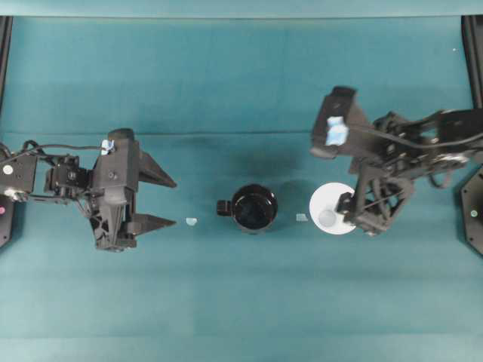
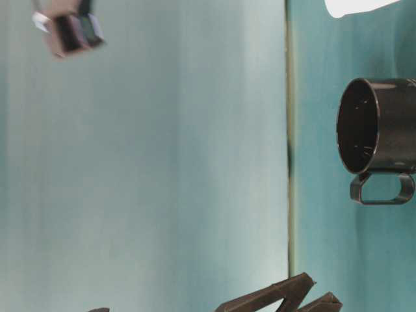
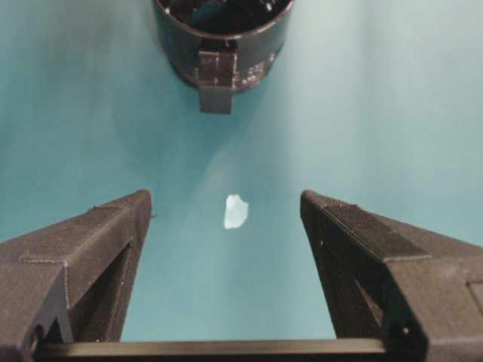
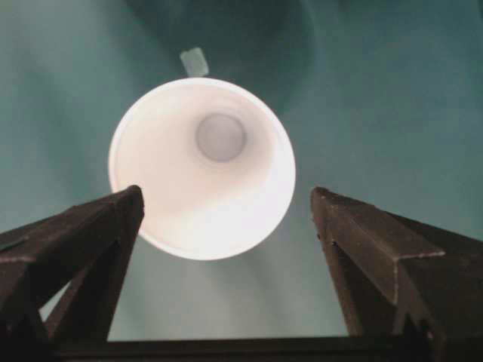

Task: Put the paper cup into the moved cup holder.
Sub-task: 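Lower the right gripper over the white paper cup and grasp it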

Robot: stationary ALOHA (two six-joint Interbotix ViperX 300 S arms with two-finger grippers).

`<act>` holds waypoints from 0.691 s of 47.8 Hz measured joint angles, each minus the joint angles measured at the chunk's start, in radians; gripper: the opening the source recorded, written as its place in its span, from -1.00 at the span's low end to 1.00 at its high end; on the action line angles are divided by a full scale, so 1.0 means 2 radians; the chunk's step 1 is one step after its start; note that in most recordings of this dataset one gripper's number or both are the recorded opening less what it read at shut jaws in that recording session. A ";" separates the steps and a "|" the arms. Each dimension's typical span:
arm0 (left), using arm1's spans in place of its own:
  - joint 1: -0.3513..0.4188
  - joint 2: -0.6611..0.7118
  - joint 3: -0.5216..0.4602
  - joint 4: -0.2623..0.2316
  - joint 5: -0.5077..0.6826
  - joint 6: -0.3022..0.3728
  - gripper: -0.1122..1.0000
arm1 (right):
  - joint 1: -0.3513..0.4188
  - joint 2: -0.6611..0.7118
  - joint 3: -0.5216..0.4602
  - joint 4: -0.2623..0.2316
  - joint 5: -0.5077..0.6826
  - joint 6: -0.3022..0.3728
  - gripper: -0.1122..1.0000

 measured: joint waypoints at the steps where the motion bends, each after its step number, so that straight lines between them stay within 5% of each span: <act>1: 0.000 0.000 -0.001 0.000 -0.001 0.000 0.64 | 0.000 0.003 0.000 -0.001 0.000 0.000 0.91; 33: 0.000 0.001 -0.001 0.000 0.000 0.000 0.64 | -0.043 0.054 0.046 -0.002 -0.083 0.001 0.90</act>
